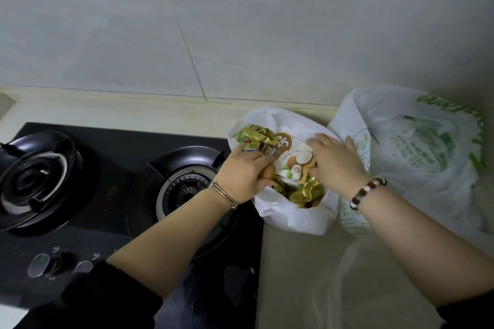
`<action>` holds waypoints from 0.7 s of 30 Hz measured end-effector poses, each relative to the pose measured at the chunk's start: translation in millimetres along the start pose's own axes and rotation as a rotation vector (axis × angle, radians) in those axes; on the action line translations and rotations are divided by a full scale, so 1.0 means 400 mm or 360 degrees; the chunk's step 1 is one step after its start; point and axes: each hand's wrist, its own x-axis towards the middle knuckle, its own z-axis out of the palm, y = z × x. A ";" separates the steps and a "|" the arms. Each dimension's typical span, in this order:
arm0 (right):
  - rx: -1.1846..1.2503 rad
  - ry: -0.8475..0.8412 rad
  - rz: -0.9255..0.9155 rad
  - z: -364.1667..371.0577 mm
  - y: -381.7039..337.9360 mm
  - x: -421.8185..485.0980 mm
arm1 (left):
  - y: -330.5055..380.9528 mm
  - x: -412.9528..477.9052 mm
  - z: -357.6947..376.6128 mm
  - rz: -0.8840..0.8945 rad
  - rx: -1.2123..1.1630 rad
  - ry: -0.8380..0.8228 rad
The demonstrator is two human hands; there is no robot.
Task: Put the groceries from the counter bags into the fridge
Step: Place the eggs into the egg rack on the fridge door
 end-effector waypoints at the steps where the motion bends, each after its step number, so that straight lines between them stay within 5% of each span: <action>1: 0.0042 0.0059 0.0030 0.002 0.003 0.003 | 0.007 -0.009 0.004 0.0011 -0.0040 -0.0045; 8: 0.0100 0.0415 0.0157 -0.016 -0.012 -0.024 | 0.051 -0.065 0.017 0.0073 -0.0141 -0.0172; 15: -0.0037 0.0059 -0.0187 -0.007 -0.049 -0.137 | 0.101 -0.083 0.016 0.0086 -0.0176 -0.0188; 21: -0.0212 -0.0205 -0.0086 0.031 -0.029 -0.185 | 0.152 -0.087 0.019 -0.0052 -0.0235 -0.0216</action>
